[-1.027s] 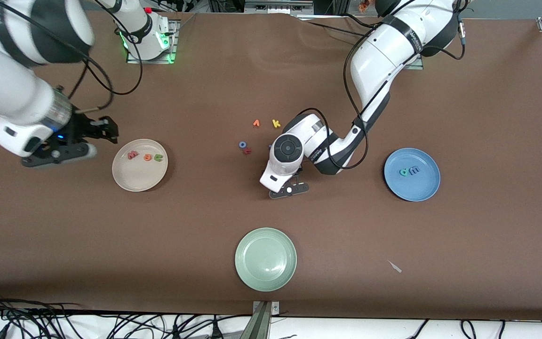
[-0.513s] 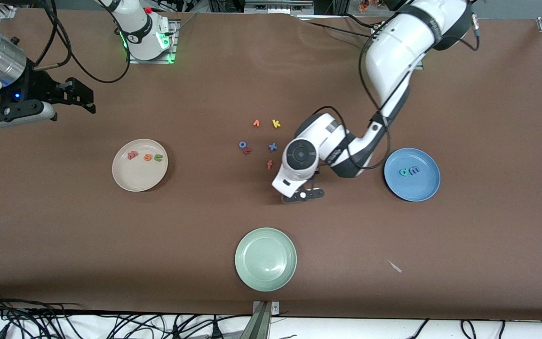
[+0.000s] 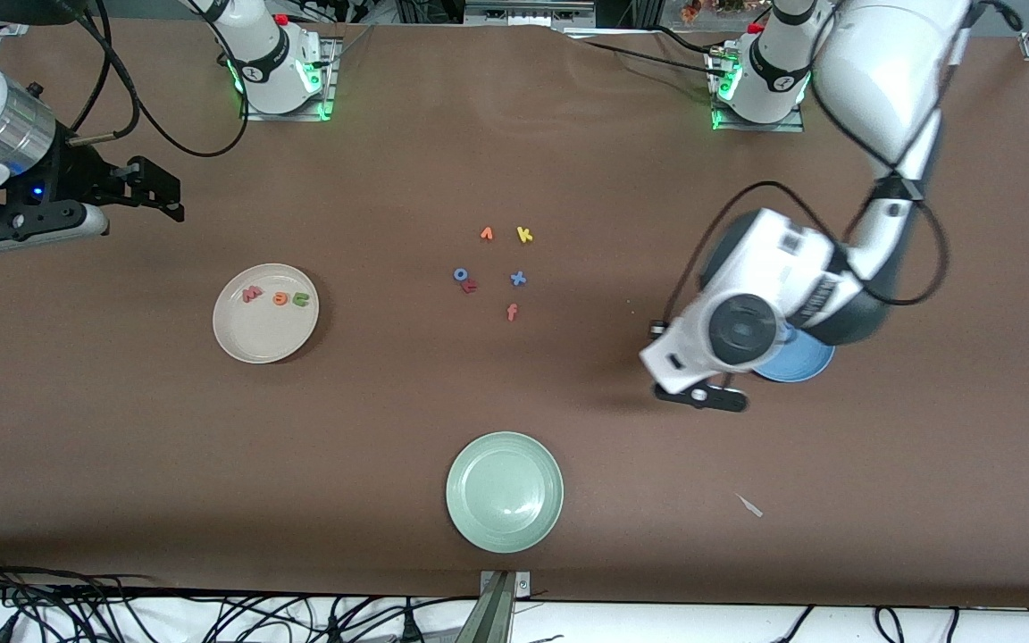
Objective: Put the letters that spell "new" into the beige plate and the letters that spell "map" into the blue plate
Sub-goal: 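Place the yellow a on the blue plate with the left gripper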
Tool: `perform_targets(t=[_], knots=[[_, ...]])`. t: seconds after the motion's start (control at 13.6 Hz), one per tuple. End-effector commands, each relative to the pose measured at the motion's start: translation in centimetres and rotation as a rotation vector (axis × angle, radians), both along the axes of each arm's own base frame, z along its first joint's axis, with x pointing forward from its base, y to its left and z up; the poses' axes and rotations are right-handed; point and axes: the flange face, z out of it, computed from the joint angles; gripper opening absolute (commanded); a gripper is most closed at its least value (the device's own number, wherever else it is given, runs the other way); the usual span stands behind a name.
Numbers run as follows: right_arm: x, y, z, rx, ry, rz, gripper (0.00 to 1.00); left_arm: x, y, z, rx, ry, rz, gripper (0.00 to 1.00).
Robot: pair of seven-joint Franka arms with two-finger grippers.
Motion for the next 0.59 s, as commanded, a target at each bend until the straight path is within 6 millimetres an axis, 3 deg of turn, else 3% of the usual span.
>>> perform_targets(t=[0.0,0.22,0.29,0.51], knots=[[0.4,0.0,2.5,-0.004,-0.046,-0.016,1.00,-1.2,7.9,-0.4,-0.005,0.079,-0.083,0.17],[0.4,-0.3,2.5,-0.053,-0.049,-0.014,1.00,-4.4,10.9,-3.3,-0.002,0.123,-0.109,0.18],[0.4,-0.5,2.3,-0.053,-0.042,-0.017,1.00,-5.1,12.8,-4.9,-0.012,0.111,-0.091,0.18],[0.5,-1.4,2.1,-0.050,-0.037,-0.031,1.00,-7.6,13.4,-10.2,-0.066,0.039,-0.101,0.22]])
